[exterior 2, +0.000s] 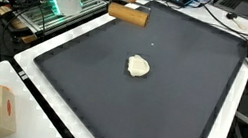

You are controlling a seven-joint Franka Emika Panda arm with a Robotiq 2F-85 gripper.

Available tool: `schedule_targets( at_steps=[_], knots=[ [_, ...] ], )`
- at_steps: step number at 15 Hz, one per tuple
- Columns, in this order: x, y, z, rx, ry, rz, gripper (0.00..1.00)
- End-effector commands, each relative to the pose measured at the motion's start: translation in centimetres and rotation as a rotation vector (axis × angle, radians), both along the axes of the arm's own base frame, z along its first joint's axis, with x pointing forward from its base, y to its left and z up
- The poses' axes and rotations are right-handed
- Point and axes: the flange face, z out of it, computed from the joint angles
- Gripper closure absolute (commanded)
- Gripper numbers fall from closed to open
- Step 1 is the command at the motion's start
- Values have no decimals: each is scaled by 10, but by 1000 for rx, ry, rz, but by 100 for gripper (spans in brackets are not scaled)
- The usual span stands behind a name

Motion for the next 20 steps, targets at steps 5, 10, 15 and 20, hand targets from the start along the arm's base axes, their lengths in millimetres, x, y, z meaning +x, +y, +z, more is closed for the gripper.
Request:
schedule_targets(
  at_steps=[5, 10, 15, 20],
  knots=[
    [8, -22, -11, 150, -32, -29, 76],
    [18, -47, -28, 340, -81, -71, 76],
    [25, -57, -49, 497, -95, -71, 76],
    [31, -61, -69, 613, -81, -77, 76]
  ],
)
